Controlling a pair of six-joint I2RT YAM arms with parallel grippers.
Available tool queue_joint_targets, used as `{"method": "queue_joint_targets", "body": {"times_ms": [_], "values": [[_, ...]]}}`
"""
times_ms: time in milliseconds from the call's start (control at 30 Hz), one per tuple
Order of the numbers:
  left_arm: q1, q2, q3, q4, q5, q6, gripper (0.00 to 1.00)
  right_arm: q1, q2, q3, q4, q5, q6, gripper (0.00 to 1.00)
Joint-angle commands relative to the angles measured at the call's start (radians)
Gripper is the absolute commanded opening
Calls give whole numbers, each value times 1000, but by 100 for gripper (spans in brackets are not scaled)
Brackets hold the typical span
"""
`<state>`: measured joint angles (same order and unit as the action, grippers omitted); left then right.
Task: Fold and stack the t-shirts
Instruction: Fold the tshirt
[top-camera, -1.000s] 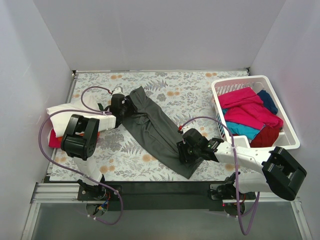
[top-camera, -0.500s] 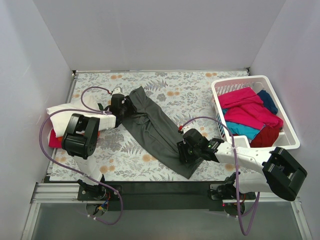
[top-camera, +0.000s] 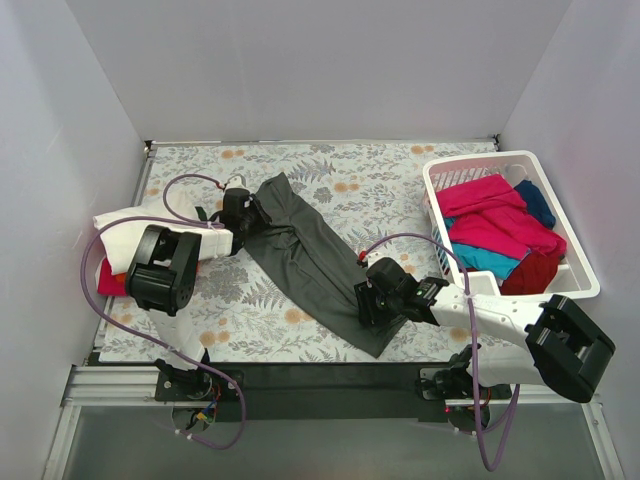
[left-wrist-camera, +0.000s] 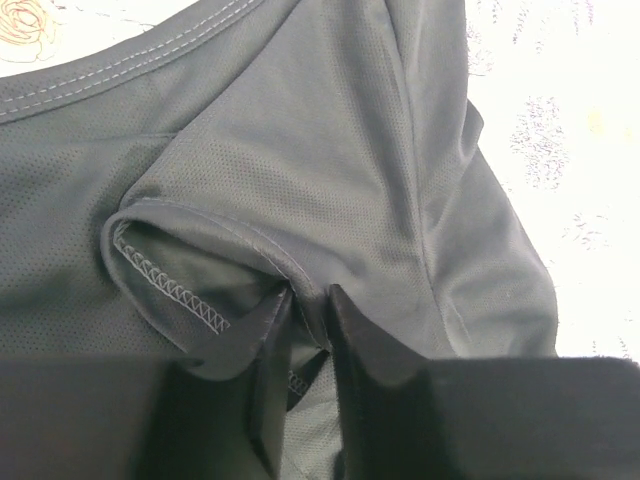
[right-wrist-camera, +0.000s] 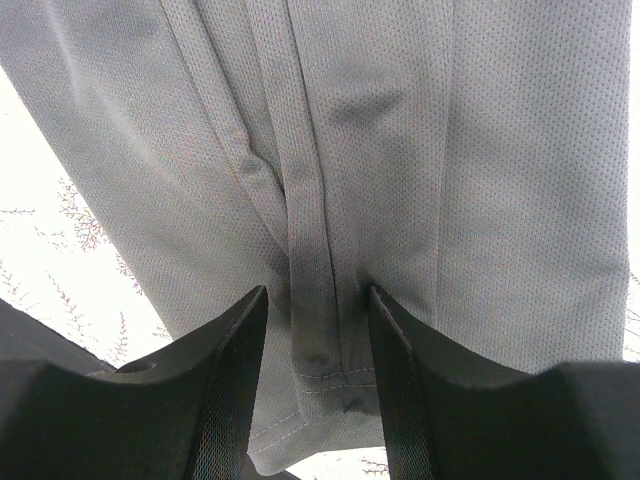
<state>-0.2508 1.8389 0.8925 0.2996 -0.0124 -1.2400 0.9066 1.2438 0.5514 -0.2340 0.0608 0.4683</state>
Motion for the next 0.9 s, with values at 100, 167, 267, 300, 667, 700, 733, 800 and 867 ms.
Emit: {"method": "queue_joint_targets", "body": {"times_ms": [100, 167, 267, 300, 667, 700, 733, 800, 867], "values": [[4, -56, -7, -13, 11, -3, 4, 8, 31, -57, -60, 19, 12, 41], [8, -89, -18, -28, 54, -1, 1, 8, 28, -59, -62, 19, 13, 41], [19, -135, -41, -46, 86, -7, 1, 8, 19, -67, -64, 25, 15, 41], [24, -144, -44, -65, 98, -7, 1, 8, 14, -68, -64, 25, 16, 40], [65, -202, -67, -122, 215, -29, 11, 8, -26, -93, -71, 33, 20, 41], [71, -207, -70, -119, 218, -27, 12, 8, -30, -96, -73, 33, 23, 41], [82, -211, -72, -117, 218, -29, 17, 8, -35, -99, -74, 36, 23, 41], [94, -217, -73, -111, 219, -32, 21, 9, -43, -103, -77, 39, 24, 40], [116, -221, -70, -105, 232, -36, 30, 8, -52, -105, -79, 40, 26, 41]]}}
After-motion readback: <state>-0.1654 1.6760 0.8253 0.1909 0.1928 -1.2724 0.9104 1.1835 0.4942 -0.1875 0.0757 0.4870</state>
